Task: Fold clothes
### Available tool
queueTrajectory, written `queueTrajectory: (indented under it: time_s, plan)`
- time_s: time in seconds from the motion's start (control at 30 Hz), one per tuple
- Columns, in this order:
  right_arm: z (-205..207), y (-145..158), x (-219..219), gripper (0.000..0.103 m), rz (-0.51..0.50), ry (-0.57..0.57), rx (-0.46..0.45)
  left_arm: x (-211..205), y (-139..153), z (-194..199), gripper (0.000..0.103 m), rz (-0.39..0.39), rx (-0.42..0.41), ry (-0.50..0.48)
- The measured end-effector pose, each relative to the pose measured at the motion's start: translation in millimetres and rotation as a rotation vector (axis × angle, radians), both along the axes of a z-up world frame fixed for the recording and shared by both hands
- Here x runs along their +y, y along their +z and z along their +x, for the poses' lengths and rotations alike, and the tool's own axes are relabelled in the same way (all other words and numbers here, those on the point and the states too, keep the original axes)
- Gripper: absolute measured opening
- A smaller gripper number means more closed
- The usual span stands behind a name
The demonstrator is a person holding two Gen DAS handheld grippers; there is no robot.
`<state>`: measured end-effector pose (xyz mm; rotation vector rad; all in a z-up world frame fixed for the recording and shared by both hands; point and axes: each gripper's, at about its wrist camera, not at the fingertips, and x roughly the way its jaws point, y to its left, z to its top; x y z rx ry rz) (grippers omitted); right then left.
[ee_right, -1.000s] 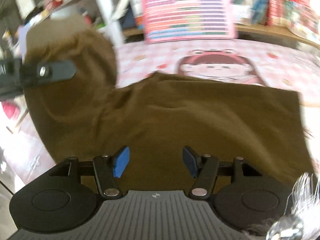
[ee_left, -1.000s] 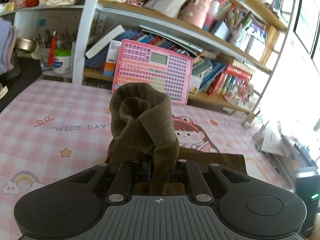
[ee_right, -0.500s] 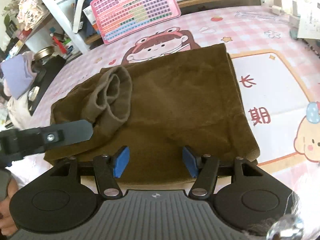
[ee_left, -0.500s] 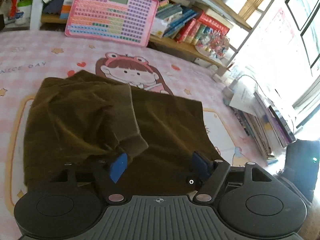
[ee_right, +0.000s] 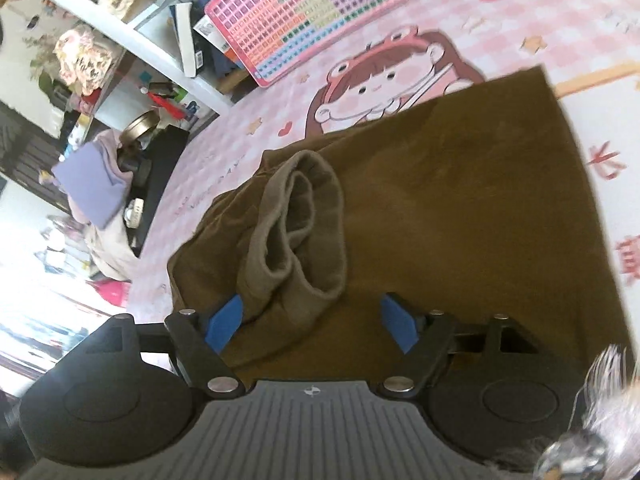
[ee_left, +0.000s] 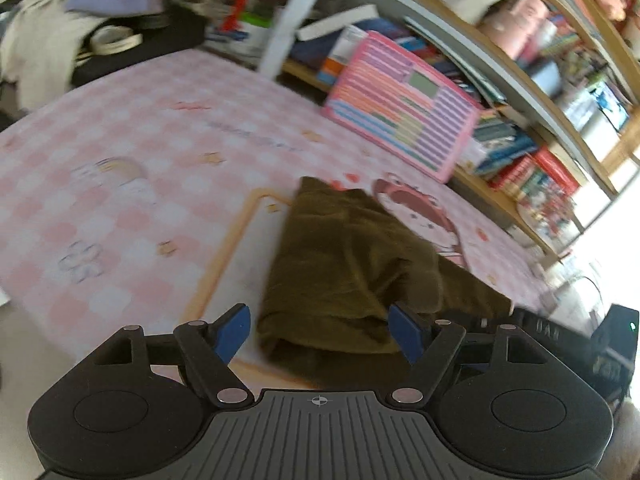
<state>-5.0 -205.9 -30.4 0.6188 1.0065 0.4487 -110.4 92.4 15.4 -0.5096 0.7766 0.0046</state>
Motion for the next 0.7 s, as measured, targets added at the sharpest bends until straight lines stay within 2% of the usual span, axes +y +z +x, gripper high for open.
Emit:
queueTrajectory:
  time_s: [0.2, 0.27, 0.33, 0.57, 0.67, 0.7]
  plan:
    - [26, -16, 9, 0.077, 0.127, -0.053, 0.105, 7, 2, -10, 0.078, 0.010, 0.002, 0.037]
    - [24, -14, 7, 0.073, 0.159, -0.071, 0.113, 8, 3, -8, 0.078, 0.011, 0.001, 0.044]
    - [23, -12, 5, 0.020, 0.190, -0.088, 0.120, 10, 2, -9, 0.078, 0.009, 0.000, 0.049]
    - [18, -4, -1, 0.017, 0.300, -0.151, 0.146, 16, -1, -8, 0.078, 0.000, 0.001, 0.039]
    - [17, -31, -11, 0.018, 0.260, -0.233, 0.250, 17, -3, -5, 0.078, -0.008, 0.003, 0.020]
    - [16, -34, -11, 0.019, 0.272, -0.230, 0.245, 18, -4, -4, 0.078, -0.011, 0.004, 0.015]
